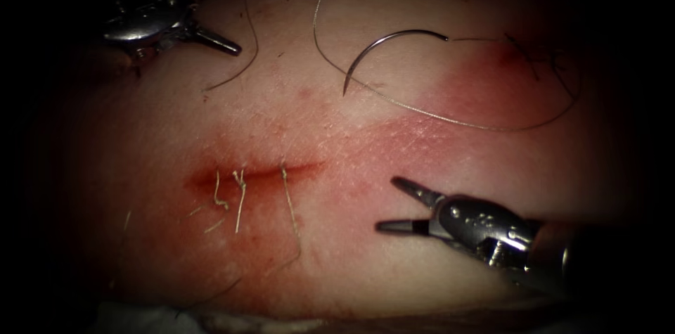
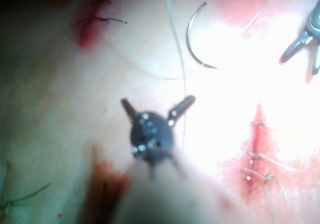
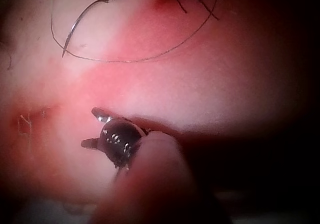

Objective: Wound Closure

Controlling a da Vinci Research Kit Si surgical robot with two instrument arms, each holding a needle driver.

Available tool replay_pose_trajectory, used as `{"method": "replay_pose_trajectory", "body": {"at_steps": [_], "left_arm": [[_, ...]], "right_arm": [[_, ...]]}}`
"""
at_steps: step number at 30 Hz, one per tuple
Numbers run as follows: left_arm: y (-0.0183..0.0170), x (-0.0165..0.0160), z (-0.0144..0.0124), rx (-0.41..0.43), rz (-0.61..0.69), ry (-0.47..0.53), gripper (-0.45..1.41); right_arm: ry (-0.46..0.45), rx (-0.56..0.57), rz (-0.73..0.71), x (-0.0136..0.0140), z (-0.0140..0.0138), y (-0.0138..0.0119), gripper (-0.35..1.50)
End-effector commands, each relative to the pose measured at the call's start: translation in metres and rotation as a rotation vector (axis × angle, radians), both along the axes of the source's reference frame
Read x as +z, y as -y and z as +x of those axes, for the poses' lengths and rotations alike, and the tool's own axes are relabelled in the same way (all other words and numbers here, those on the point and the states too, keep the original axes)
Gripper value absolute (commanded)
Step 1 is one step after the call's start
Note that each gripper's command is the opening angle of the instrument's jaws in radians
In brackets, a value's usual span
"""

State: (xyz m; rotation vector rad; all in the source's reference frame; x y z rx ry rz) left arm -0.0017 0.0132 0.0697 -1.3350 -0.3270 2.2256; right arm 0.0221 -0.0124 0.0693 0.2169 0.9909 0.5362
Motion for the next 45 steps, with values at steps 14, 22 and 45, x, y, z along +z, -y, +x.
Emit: {"method": "replay_pose_trajectory", "body": {"at_steps": [14,22,45], "left_arm": [[0.0158,-0.0032,0.0071,0.098,-0.346,0.115,0.86],[0.0266,-0.0007,-0.0019,0.201,-0.557,0.160,0.76],[0.0295,-0.0010,-0.0113,0.166,-0.577,0.280,0.71]], "right_arm": [[-0.040,0.009,0.004,0.0005,0.0000,0.0029,1.48],[-0.078,0.007,-0.001,-0.0015,-0.0004,0.0026,1.48],[-0.079,-0.005,-0.035,-0.0011,0.0004,0.0035,1.48]]}}
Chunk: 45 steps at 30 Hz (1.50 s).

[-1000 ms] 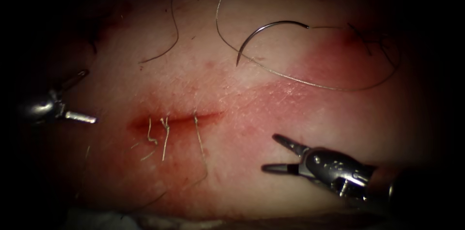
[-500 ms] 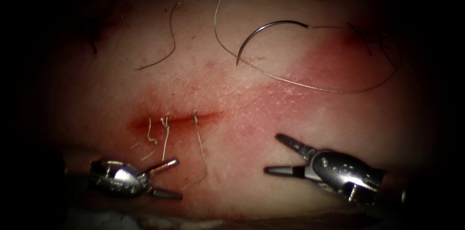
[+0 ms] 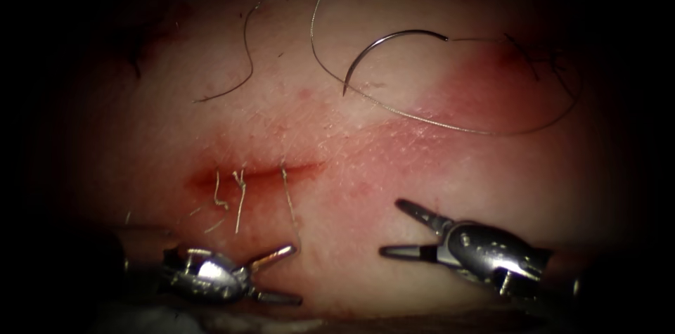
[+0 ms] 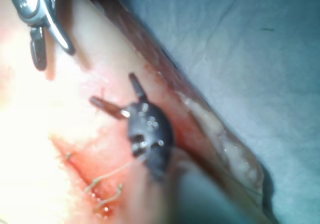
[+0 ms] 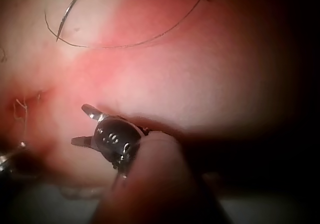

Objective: Wound Closure

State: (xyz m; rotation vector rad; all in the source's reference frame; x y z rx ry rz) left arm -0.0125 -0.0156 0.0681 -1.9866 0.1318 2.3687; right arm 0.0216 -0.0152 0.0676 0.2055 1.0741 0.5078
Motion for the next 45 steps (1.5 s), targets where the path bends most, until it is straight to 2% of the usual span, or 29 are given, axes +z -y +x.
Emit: {"method": "replay_pose_trajectory", "body": {"at_steps": [1,4,9,13,14,17,18,19,20,25,29,32,36,45], "left_arm": [[0.0004,0.0002,-0.0005,-0.005,0.002,0.005,0.71],[-0.0001,-0.0003,-0.0009,-0.011,-0.005,0.008,0.71],[0.0003,0.0007,-0.0020,-0.020,-0.014,-0.001,0.69],[0.0000,0.0014,-0.0019,-0.016,-0.017,0.001,0.51],[-0.0004,0.0012,-0.0016,-0.014,-0.014,0.003,0.32],[-0.0009,0.0008,-0.0014,-0.016,0.014,0.010,0.12],[-0.0010,0.0006,-0.0014,-0.019,0.016,0.009,-0.01],[-0.0012,0.0003,-0.0012,-0.020,0.019,0.009,-0.35],[-0.0012,0.0002,-0.0011,-0.019,0.020,0.010,-0.45],[-0.0014,-0.0007,-0.0001,-0.020,0.068,0.021,-0.45],[-0.0028,-0.0013,0.0013,-0.038,0.083,0.026,-0.45],[-0.0042,-0.0019,0.0022,-0.062,0.090,0.040,-0.45],[-0.0059,-0.0024,0.0028,-0.085,0.101,0.037,-0.45],[-0.0071,-0.0032,0.0035,-0.094,0.111,0.052,-0.45]], "right_arm": [[0.000,0.001,0.002,0.0007,0.0009,0.0008,1.48],[0.001,0.002,0.001,0.0008,0.0011,0.0009,1.48],[-0.003,-0.001,0.003,0.0007,0.0017,0.0012,1.48],[-0.003,-0.001,0.002,0.0006,0.0018,0.0014,1.48],[-0.003,0.000,0.002,0.0006,0.0019,0.0014,1.48],[-0.002,0.000,0.001,0.0007,0.0019,0.0014,1.48],[-0.002,0.000,0.001,0.0008,0.0020,0.0014,1.48],[-0.001,0.001,0.000,0.0008,0.0021,0.0015,1.48],[-0.001,0.001,-0.001,0.0009,0.0021,0.0015,1.48],[-0.009,-0.048,-0.031,0.0010,0.0037,0.0012,1.46],[0.034,-0.137,-0.188,0.0014,0.0059,-0.0001,1.46],[-0.015,-0.124,-0.267,0.0020,0.0072,-0.0012,1.46],[-0.015,-0.127,-0.317,0.0029,0.0093,-0.0023,1.40],[-0.038,-0.103,-0.396,0.0012,0.0120,-0.0031,1.31]]}}
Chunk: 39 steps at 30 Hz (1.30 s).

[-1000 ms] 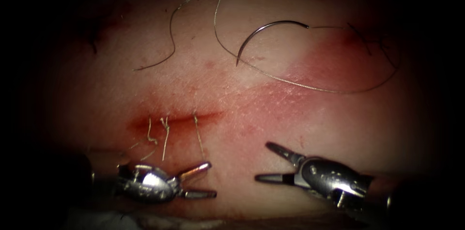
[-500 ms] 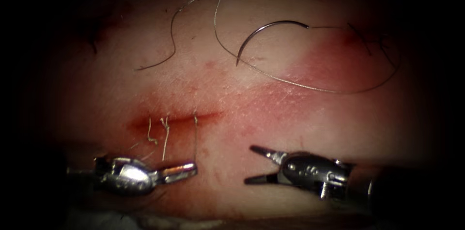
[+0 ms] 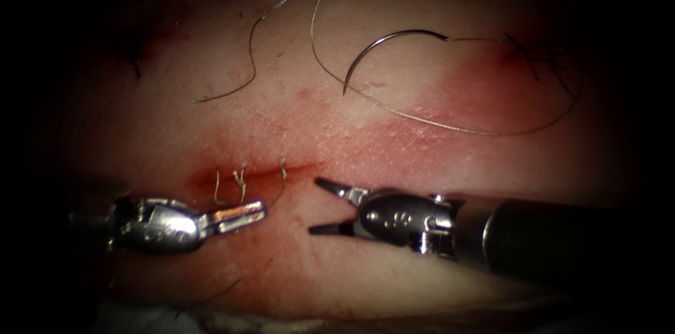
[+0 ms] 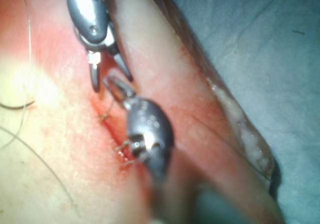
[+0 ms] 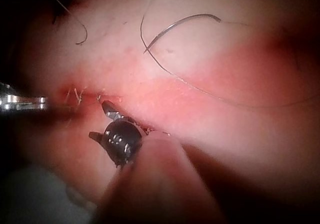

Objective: Wound Closure

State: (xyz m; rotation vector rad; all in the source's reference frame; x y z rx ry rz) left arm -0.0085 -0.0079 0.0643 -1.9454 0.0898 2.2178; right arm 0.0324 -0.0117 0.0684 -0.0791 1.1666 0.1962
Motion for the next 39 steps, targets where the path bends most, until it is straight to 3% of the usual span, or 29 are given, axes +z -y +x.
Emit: {"method": "replay_pose_trajectory", "body": {"at_steps": [1,28,36,39], "left_arm": [[0.0005,0.0006,-0.0004,-0.001,0.004,0.002,-0.45],[0.0004,-0.0002,-0.0010,-0.016,0.016,-0.002,-0.45],[0.0004,-0.0003,-0.0009,-0.015,0.017,-0.002,-0.45],[0.0004,-0.0003,-0.0009,-0.016,0.017,-0.002,-0.45]], "right_arm": [[-0.010,0.005,-0.004,0.0002,0.0015,0.0002,1.31],[-0.078,-0.034,-0.052,0.0017,0.0115,-0.0021,1.30],[-0.076,-0.038,-0.053,0.0020,0.0114,-0.0023,1.26],[-0.078,-0.040,-0.053,0.0017,0.0116,-0.0021,1.09]]}}
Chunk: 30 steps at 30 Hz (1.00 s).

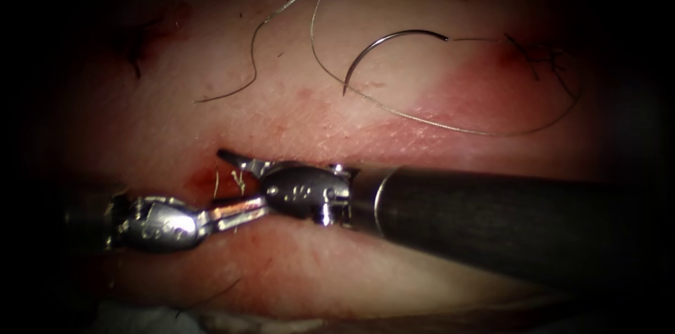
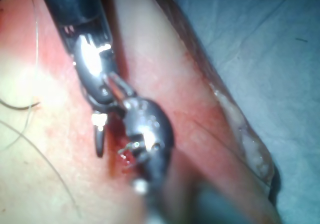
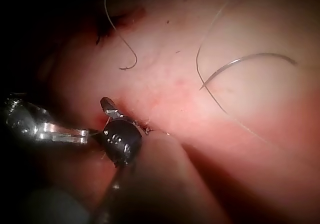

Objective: Wound Closure

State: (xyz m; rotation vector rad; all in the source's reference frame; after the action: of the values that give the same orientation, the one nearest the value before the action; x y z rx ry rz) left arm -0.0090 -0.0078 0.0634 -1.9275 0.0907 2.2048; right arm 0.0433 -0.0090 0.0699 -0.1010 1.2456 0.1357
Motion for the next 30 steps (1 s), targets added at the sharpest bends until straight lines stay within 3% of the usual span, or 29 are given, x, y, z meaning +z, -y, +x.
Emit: {"method": "replay_pose_trajectory", "body": {"at_steps": [1,2,3,16,23,24,27,30], "left_arm": [[0.0006,0.0006,-0.0005,0.001,0.003,0.000,-0.45],[0.0006,0.0006,-0.0005,0.001,0.003,0.000,-0.45],[0.0006,0.0006,-0.0005,0.001,0.003,0.000,-0.45],[0.0010,0.0003,-0.0004,0.003,0.003,0.002,-0.45],[0.0010,0.0002,0.0000,0.006,0.004,0.004,-0.45],[0.0010,0.0001,0.0004,0.010,0.005,0.007,-0.45],[0.0007,-0.0004,0.0017,0.011,0.004,0.012,-0.45],[0.0005,-0.0004,0.0020,0.008,0.004,0.013,-0.45]], "right_arm": [[-0.023,-0.040,-0.013,0.0000,0.0008,0.0009,0.39],[-0.023,-0.059,-0.021,-0.0002,0.0008,0.0010,-0.07],[-0.026,-0.074,-0.024,-0.0002,0.0008,0.0010,-0.35],[0.033,-0.132,0.008,-0.0002,0.0003,0.0020,-0.35],[0.012,-0.115,-0.008,0.0000,-0.0008,0.0025,-0.35],[-0.030,-0.114,0.096,-0.0001,-0.0015,0.0035,-0.15],[-0.048,-0.093,0.211,-0.0002,-0.0032,0.0050,1.30],[-0.033,-0.088,0.191,-0.0004,-0.0042,0.0053,1.40]]}}
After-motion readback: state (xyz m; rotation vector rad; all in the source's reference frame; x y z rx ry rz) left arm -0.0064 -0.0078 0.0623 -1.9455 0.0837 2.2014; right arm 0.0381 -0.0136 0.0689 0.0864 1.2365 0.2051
